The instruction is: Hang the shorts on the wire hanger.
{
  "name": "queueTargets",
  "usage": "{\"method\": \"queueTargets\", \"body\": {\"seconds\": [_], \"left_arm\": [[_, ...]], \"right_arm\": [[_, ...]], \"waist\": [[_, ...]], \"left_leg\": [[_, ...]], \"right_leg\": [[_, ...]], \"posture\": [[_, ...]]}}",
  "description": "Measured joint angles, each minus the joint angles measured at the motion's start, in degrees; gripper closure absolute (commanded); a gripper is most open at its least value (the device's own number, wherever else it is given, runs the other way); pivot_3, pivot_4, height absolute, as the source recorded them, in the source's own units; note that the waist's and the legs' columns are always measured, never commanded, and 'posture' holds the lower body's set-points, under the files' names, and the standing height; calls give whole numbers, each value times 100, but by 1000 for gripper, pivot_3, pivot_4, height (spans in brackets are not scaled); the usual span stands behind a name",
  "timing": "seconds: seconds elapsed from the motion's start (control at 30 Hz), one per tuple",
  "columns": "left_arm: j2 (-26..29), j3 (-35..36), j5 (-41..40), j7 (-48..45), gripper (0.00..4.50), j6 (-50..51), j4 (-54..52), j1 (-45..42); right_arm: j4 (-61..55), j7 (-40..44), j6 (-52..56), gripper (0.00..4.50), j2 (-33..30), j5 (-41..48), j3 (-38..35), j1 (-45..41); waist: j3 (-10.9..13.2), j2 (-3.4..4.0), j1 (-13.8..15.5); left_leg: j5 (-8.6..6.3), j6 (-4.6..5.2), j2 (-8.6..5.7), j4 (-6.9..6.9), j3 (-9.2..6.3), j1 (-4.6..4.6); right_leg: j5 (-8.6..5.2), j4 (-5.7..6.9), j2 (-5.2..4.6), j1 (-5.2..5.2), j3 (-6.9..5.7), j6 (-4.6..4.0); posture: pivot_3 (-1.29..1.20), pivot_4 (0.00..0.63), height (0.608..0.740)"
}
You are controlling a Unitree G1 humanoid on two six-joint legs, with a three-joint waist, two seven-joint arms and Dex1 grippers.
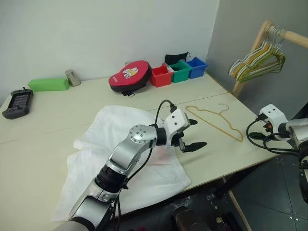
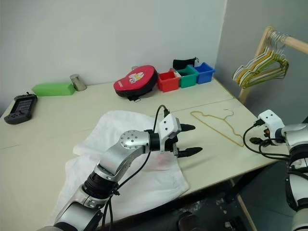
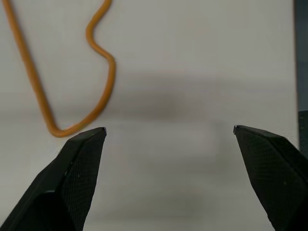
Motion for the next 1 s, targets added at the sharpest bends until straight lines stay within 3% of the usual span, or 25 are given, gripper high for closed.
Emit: {"method": "queueTargets", "body": {"seconds": [0.17, 0.53, 0.77, 1.0], "left_arm": [[140, 9, 154, 260, 85, 126, -142, 248], [216, 297, 221, 766, 85, 564, -580, 361], [328, 388, 220, 847, 54, 703, -755, 414], [435, 451, 200, 869, 54, 783, -792, 461]], "right_arm": [[536, -171, -11, 0, 291, 11, -273, -344], [929, -833, 44, 0, 686, -29, -636, -381], [974, -1251, 79, 1320, 761, -78, -790, -375], [978, -898, 109, 2881, 762, -205, -776, -355]], "waist": [[-1, 2, 5], [-6, 10, 383], [-8, 11, 540], [-31, 17, 619]], "left_leg": [[2, -1, -11, 10, -3, 11], [1, -1, -11, 5, -4, 0], [1, -2, -15, 10, -1, -3], [1, -2, -14, 12, -4, -1]], "right_leg": [[7, -12, 0, 25, 23, 15], [9, -31, 1, 15, 18, 25], [11, -35, -2, 15, 23, 27], [12, -34, -1, 16, 18, 28]], "posture": [[-127, 47, 740], [-74, 24, 740], [-54, 7, 740], [-64, 0, 740]]}}
